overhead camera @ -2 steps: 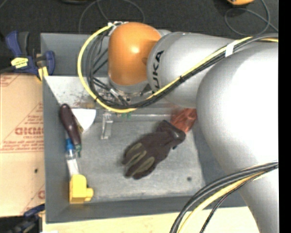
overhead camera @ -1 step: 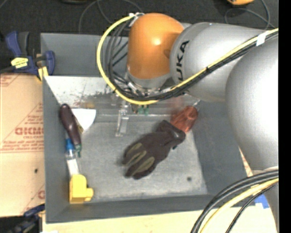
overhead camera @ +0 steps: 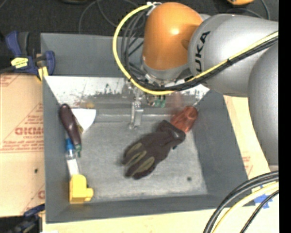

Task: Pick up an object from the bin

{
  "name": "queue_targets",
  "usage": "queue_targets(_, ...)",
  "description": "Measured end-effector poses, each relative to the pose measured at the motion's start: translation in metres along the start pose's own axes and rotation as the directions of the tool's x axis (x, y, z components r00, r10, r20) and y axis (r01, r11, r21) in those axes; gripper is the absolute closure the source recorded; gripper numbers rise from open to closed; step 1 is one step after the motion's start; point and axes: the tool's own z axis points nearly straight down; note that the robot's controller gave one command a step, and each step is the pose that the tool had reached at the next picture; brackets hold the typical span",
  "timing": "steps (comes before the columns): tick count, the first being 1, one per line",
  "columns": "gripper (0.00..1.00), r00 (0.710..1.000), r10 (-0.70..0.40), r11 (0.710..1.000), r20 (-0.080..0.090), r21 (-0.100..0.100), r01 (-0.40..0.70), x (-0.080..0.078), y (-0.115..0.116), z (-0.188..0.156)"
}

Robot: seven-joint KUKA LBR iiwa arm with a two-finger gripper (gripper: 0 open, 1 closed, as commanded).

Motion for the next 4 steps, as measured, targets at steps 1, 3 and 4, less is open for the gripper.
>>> queue_targets(1,0.0,0.999,-0.048,0.999,-0.007,-0.001,0.048,0.018,-0.026,0.021)
queue_targets(3,0.0,1.0,-0.018,1.0,-0.007,-0.001,0.018,0.022,-0.053,0.069)
queue_targets(4,1.0,0.997,0.076,0.997,-0.006,-0.001,-0.076,0.068,-0.072,0.093)
